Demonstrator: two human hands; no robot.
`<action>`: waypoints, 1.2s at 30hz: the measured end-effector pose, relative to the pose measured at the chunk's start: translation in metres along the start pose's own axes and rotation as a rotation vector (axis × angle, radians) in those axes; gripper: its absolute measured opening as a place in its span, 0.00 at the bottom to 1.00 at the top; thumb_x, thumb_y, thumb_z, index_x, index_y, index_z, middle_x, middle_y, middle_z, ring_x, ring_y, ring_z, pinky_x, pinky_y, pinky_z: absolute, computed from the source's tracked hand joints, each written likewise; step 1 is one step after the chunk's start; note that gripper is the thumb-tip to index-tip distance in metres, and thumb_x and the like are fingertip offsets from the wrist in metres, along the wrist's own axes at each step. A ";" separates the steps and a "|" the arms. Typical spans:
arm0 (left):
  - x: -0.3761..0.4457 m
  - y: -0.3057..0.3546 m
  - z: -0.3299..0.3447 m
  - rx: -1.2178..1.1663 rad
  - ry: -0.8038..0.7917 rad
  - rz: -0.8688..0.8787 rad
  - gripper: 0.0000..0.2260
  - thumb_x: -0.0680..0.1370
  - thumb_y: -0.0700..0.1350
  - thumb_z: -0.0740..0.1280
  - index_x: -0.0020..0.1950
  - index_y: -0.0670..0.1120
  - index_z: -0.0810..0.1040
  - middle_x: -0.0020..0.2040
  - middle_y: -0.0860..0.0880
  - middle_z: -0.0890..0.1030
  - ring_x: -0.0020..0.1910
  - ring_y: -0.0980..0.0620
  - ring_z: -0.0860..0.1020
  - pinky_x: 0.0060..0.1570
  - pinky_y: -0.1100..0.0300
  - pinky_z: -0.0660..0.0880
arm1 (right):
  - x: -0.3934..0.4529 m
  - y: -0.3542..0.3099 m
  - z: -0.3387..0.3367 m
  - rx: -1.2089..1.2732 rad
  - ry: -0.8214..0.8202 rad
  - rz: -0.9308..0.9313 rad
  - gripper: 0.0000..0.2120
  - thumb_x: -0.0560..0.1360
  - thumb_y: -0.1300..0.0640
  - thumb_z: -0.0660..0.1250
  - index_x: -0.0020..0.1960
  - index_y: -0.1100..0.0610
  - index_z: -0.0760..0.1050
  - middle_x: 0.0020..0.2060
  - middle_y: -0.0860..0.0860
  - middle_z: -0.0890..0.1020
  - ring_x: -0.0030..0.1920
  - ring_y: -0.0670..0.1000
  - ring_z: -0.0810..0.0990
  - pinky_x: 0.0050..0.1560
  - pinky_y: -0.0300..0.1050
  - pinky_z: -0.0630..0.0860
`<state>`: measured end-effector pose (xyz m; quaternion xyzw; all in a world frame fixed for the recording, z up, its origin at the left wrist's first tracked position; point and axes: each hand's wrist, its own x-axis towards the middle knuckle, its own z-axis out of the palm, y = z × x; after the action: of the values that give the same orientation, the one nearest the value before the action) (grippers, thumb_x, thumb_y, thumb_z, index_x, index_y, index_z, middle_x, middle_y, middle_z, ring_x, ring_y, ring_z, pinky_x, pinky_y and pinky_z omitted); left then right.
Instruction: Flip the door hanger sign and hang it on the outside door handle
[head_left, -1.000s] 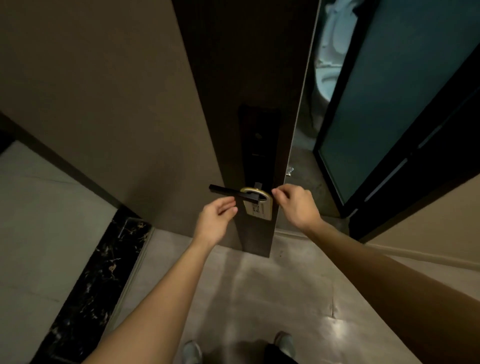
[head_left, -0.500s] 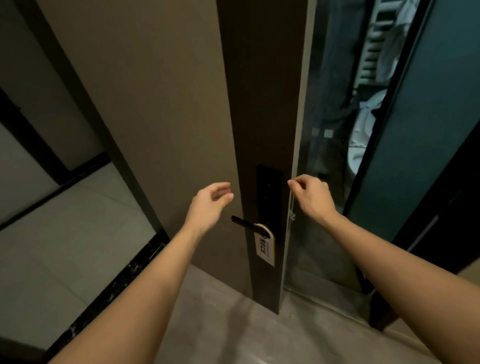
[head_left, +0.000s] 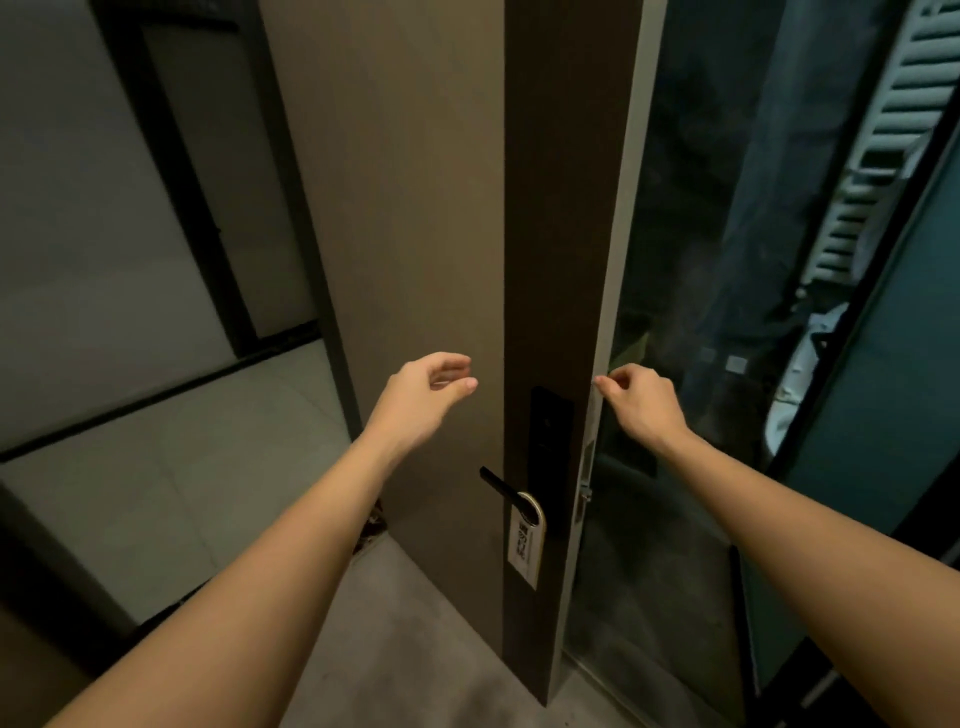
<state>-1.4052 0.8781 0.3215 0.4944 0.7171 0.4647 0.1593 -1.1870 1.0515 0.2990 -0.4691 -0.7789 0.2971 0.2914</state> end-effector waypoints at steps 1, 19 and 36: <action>0.000 0.004 0.003 0.003 0.028 -0.009 0.16 0.78 0.50 0.70 0.66 0.53 0.78 0.60 0.55 0.82 0.61 0.57 0.79 0.64 0.53 0.74 | 0.010 0.002 -0.004 0.000 -0.003 0.007 0.21 0.79 0.48 0.64 0.65 0.61 0.74 0.55 0.57 0.82 0.53 0.55 0.81 0.54 0.51 0.78; -0.006 0.051 0.087 0.074 0.313 -0.229 0.16 0.77 0.49 0.71 0.65 0.49 0.79 0.57 0.54 0.83 0.57 0.58 0.80 0.61 0.60 0.75 | 0.083 0.031 -0.016 0.206 -0.175 -0.214 0.22 0.75 0.65 0.67 0.68 0.58 0.73 0.60 0.53 0.80 0.61 0.52 0.79 0.62 0.45 0.74; -0.110 0.029 0.017 0.011 0.439 -0.293 0.17 0.79 0.46 0.69 0.68 0.48 0.77 0.62 0.51 0.81 0.60 0.56 0.78 0.63 0.60 0.73 | -0.039 -0.066 0.052 0.305 -0.516 -0.466 0.24 0.76 0.71 0.60 0.70 0.59 0.72 0.62 0.51 0.80 0.64 0.48 0.77 0.67 0.43 0.71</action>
<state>-1.3263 0.7948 0.3110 0.2736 0.8009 0.5290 0.0626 -1.2469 0.9815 0.3067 -0.1403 -0.8593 0.4439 0.2118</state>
